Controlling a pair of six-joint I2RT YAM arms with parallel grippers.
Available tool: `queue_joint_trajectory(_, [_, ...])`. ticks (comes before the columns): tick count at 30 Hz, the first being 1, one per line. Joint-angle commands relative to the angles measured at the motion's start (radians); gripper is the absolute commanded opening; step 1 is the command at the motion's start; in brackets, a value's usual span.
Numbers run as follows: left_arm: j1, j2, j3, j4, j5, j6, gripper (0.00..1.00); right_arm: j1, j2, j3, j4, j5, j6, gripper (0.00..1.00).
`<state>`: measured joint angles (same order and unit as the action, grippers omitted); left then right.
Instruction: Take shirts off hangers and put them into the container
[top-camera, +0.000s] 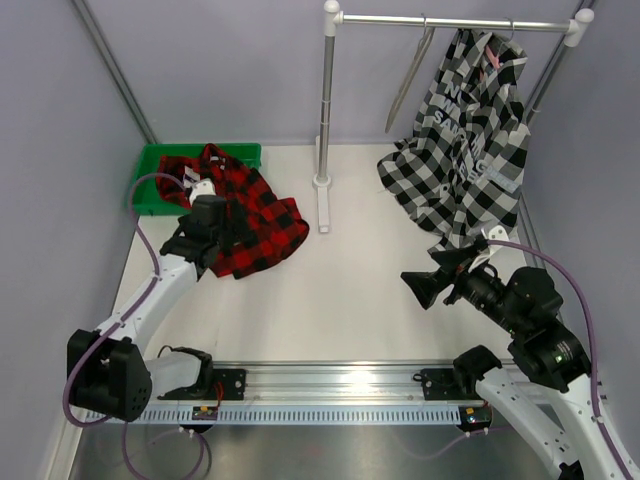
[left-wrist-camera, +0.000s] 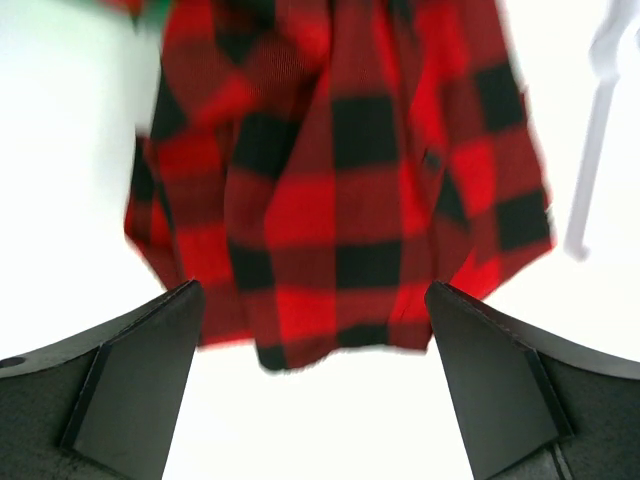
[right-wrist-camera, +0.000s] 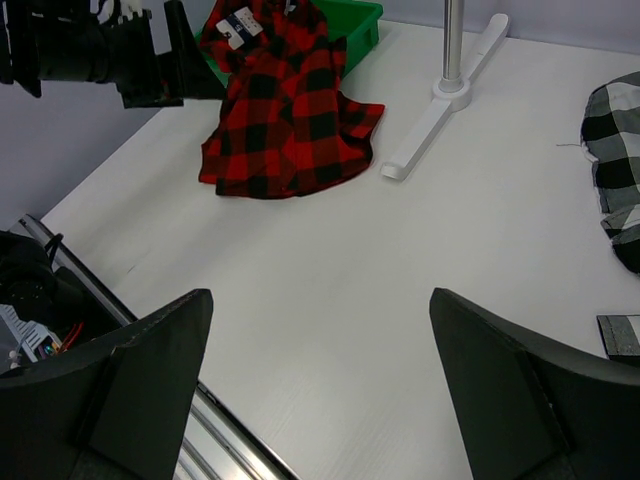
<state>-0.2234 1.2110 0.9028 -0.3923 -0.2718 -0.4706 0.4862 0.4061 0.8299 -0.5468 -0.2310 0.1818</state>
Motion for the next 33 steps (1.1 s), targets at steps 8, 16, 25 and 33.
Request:
queue_joint_trajectory(8, [-0.071, 0.005, -0.243, 0.194, -0.145, -0.164, 0.99, 0.003, -0.013, -0.006, 0.025, -0.034, 0.010, 0.99])
queue_joint_trajectory(16, [-0.071, 0.137, -0.263, 0.288, -0.178, -0.155, 0.99, 0.003, -0.016, -0.006, 0.018, -0.025, 0.008, 0.99])
queue_joint_trajectory(25, [-0.071, 0.229, -0.245, 0.274, -0.193, -0.166, 0.91, 0.003, -0.009, -0.006, 0.021, -0.028, 0.007, 0.99])
queue_joint_trajectory(33, [-0.070, 0.294, -0.191, 0.222, -0.181, -0.165, 0.61, 0.003, -0.009, -0.006, 0.019, -0.028, 0.005, 0.99])
